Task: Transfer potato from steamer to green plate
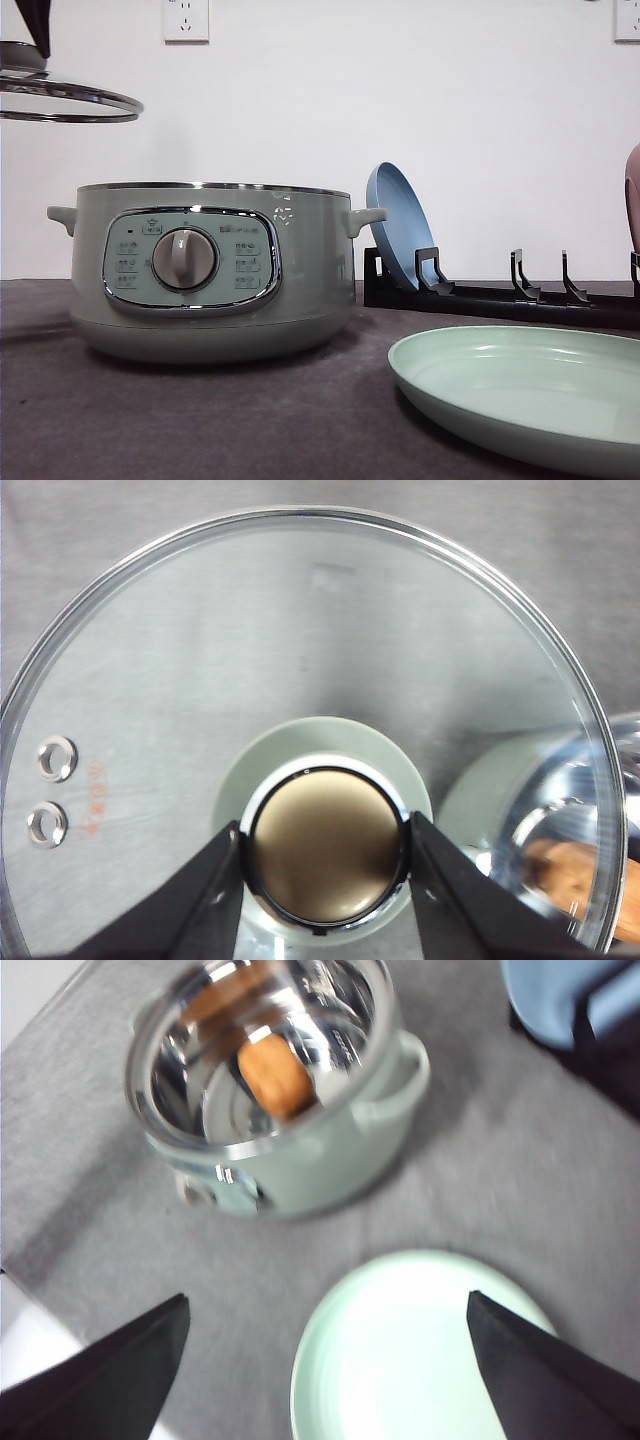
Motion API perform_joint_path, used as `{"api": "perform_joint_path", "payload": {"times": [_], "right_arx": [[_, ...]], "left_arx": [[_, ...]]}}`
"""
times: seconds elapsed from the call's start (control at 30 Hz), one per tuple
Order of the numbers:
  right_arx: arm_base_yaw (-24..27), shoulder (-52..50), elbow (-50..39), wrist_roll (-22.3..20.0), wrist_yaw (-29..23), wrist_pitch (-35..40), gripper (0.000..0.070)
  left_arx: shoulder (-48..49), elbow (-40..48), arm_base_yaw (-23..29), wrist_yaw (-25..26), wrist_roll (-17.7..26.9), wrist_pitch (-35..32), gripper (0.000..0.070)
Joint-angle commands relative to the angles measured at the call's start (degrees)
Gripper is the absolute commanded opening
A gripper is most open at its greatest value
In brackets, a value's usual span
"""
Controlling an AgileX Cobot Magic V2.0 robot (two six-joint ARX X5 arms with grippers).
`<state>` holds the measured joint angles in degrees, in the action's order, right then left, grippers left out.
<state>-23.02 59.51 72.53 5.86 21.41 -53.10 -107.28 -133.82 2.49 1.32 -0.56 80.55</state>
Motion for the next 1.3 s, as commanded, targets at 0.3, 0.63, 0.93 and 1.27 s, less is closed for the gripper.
{"api": "perform_joint_path", "payload": {"times": [0.3, 0.63, 0.93, 1.27], "right_arx": [[-6.6, 32.9, 32.6, -9.6, 0.2, -6.6, 0.0559], [-13.9, 55.9, 54.6, -14.0, -0.4, -7.4, 0.0559], [-17.6, 64.0, 55.5, -21.8, -3.6, -2.5, 0.0560], [-17.3, 69.3, 55.4, -24.6, -5.0, 0.0, 0.0560]], "left_arx": [[0.5, -2.8, 0.5, -0.1, -0.1, -1.8, 0.0000], [0.5, -2.8, 0.5, -0.1, -0.1, -1.9, 0.0000], [0.5, -2.8, 0.5, -0.1, -0.1, -1.7, 0.0000], [0.5, -2.8, 0.5, -0.1, -0.1, -2.3, 0.0000]]}}
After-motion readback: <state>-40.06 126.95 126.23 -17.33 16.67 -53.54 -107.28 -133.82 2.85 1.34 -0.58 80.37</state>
